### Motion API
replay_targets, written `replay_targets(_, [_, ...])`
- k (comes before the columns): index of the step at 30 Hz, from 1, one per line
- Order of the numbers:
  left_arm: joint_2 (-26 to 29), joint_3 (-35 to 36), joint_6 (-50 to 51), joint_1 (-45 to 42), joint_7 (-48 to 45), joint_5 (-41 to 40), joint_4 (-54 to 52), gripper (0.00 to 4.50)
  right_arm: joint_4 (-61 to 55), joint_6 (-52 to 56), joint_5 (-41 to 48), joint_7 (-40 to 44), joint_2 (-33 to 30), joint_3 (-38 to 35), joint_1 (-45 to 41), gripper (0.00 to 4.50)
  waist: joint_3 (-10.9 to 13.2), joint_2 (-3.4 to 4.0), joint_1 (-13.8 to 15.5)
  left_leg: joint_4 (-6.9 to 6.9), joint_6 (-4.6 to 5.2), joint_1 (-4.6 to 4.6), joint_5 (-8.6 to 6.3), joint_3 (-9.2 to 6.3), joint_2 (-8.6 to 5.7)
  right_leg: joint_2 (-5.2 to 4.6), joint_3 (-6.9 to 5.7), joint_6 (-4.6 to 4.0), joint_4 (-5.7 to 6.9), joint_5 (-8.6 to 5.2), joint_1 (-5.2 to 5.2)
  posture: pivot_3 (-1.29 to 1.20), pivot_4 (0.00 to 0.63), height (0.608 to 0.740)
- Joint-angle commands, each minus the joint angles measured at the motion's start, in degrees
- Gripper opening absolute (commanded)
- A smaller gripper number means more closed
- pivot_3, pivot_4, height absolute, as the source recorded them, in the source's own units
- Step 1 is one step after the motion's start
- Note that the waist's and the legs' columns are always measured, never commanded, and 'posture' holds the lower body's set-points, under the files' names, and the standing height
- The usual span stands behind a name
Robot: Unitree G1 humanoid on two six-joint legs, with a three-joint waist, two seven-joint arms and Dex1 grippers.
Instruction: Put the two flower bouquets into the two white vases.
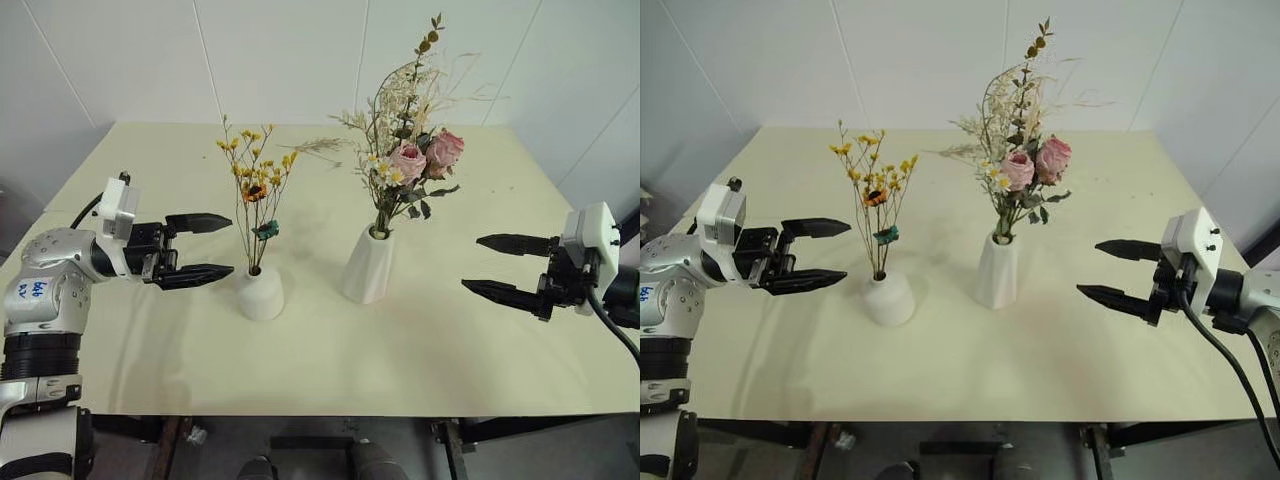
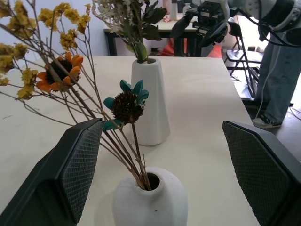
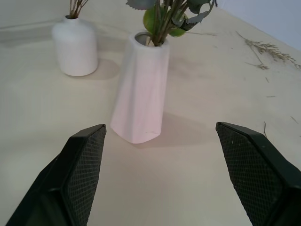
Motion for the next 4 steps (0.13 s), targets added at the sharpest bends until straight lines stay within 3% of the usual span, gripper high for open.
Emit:
replay_targets(1, [1.8,1.0,-1.3,-1.1,-1.5,0.7,1.2,4.31,-2.2,-2.3,0.7,1.0,-1.0,-1.7,-2.1,3.95,0.0,0.0,-0.1,-0.02,0.0,0.0,0.0,0.0,0.0,0.0,0.0,0.0,-0.01,0.0,0.0,0.0,0.15,0.74])
replay_targets(4, [1.6,1.3,-1.5,-1.3,-1.2,0.9,1.2,4.31,-1.8,-3.5,0.4,1.3,-0.1,-0.6,-3.4,3.95,0.0,0.0,-0.1,-0.04,0.0,0.0,0.0,-0.02,0.01,0.0,-0.01,0.0,0.0,0.0,0.0,0.0,0.15,0.74])
